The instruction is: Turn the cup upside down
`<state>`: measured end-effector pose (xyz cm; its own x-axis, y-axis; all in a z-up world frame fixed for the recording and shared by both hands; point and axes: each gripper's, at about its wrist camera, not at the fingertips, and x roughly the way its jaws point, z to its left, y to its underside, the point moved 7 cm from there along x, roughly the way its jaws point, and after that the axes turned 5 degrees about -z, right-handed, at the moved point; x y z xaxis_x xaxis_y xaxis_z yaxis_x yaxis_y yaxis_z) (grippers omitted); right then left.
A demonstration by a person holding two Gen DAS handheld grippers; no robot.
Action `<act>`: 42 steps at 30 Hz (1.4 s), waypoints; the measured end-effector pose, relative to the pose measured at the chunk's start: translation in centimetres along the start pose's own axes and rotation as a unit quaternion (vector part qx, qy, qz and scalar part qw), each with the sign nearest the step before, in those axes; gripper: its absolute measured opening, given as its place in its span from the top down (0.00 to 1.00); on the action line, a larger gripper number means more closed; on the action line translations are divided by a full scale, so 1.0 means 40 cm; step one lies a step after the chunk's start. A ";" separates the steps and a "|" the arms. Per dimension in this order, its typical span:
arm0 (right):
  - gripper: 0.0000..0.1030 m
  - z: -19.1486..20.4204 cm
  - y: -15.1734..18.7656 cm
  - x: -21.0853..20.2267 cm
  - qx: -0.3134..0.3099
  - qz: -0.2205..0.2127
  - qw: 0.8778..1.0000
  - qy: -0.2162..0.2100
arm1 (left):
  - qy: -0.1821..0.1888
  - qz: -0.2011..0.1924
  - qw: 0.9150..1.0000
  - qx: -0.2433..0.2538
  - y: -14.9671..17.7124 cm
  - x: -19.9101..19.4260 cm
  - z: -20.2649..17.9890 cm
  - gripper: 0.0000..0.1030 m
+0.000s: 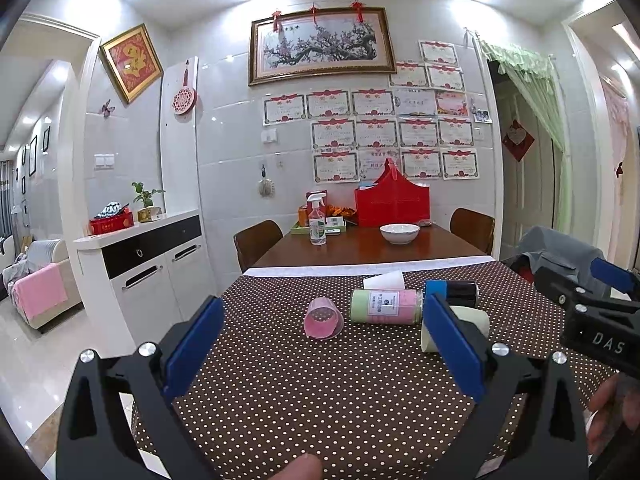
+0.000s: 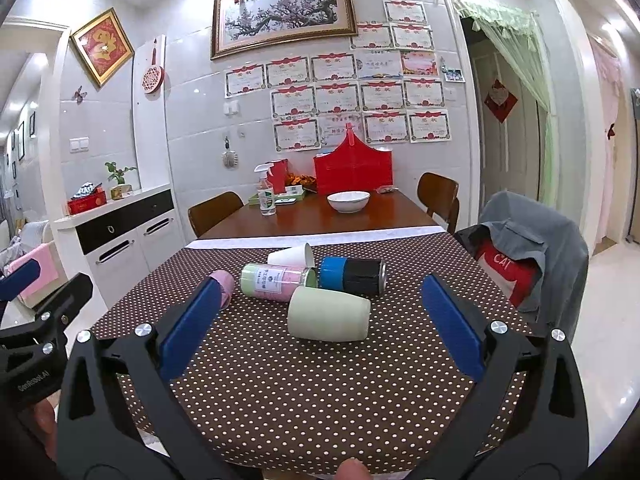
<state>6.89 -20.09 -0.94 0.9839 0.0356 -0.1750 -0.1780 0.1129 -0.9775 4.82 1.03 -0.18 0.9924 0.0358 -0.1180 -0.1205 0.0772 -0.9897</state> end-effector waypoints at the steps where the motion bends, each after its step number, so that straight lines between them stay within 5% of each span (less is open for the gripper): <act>1: 0.05 0.000 0.000 0.001 0.002 0.000 1.000 -0.001 | 0.000 0.001 1.000 -0.002 0.000 0.000 0.003 0.05; 42: 0.05 0.007 -0.002 0.029 -0.010 0.007 1.000 0.001 | 0.003 0.015 1.000 -0.001 -0.011 0.019 -0.006 0.05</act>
<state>8.06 -19.79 -1.03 0.9813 0.0352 -0.1892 -0.1917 0.0924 -0.9771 5.65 0.79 0.15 0.9884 0.0315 -0.1488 -0.1508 0.0738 -0.9858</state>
